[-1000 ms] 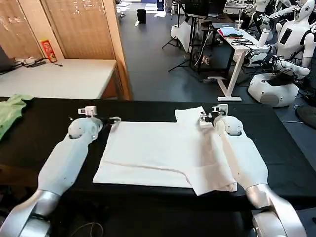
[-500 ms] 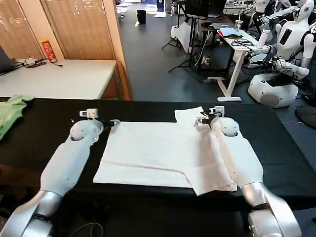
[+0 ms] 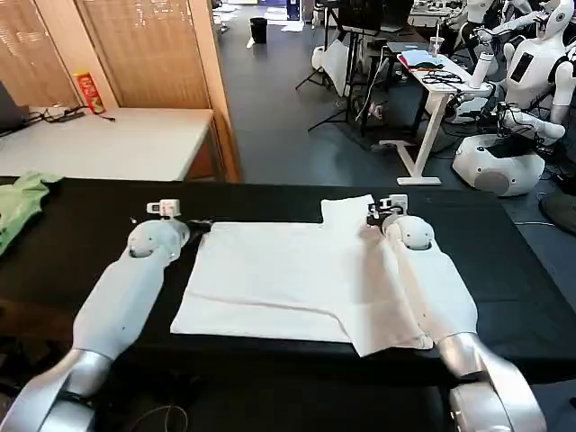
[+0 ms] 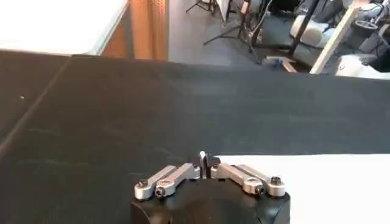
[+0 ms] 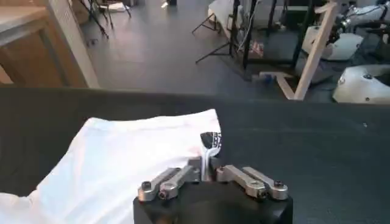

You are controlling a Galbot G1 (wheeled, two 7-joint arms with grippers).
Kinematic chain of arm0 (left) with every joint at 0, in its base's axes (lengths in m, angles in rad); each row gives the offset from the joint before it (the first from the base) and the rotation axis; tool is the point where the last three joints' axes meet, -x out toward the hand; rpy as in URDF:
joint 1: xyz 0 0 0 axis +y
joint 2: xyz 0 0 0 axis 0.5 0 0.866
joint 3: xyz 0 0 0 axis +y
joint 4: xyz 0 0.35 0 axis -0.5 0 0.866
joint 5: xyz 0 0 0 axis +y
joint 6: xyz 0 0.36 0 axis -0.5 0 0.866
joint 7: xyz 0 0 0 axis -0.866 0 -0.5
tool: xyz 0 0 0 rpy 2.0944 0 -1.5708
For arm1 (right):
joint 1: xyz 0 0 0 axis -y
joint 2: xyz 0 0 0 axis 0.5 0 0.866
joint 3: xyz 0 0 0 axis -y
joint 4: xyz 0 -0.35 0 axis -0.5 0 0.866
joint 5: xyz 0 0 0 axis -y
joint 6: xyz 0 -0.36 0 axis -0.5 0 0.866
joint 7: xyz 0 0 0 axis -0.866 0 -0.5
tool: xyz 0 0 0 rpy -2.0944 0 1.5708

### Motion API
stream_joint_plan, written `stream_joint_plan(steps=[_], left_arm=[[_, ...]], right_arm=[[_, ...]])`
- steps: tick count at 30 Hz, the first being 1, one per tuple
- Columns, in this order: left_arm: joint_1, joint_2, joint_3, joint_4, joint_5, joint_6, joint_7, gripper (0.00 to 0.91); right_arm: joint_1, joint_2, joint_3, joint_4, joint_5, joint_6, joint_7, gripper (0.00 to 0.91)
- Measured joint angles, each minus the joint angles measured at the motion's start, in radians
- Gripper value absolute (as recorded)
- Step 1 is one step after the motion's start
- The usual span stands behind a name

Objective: Fold and organize the clothes.

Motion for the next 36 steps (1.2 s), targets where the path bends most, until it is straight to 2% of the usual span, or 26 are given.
stream_joint_plan(steps=[4,10,14,18,23,30,36], left_arm=[[0.007,0.012,-0.002,-0.023,0.000,-0.003,-0.001,0.107],[0.030,0.046,-0.002,-0.095,-0.037,0.000,-0.009,0.107],[0.062,0.085,-0.008,-0.166,-0.082,0.011,-0.026,0.107],[0.122,0.136,-0.029,-0.265,-0.116,0.021,-0.035,0.107],[0.210,0.207,-0.068,-0.398,-0.130,0.025,-0.036,0.107],[0.357,0.297,-0.139,-0.567,-0.145,0.026,-0.037,0.107],[0.503,0.363,-0.201,-0.687,-0.146,0.014,-0.036,0.107]], right_arm=[[-0.027,-0.018,-0.008,0.066,0.005,0.032,-0.010,0.059],[-0.097,-0.069,-0.006,0.209,0.047,0.028,-0.010,0.059],[-0.158,-0.123,0.007,0.324,0.088,0.003,-0.008,0.059],[-0.237,-0.182,0.031,0.446,0.098,-0.024,-0.008,0.059],[-0.332,-0.243,0.073,0.558,0.134,-0.043,-0.009,0.059],[-0.464,-0.315,0.118,0.702,0.166,-0.079,0.000,0.059],[-0.603,-0.364,0.161,0.846,0.173,-0.136,0.036,0.059]])
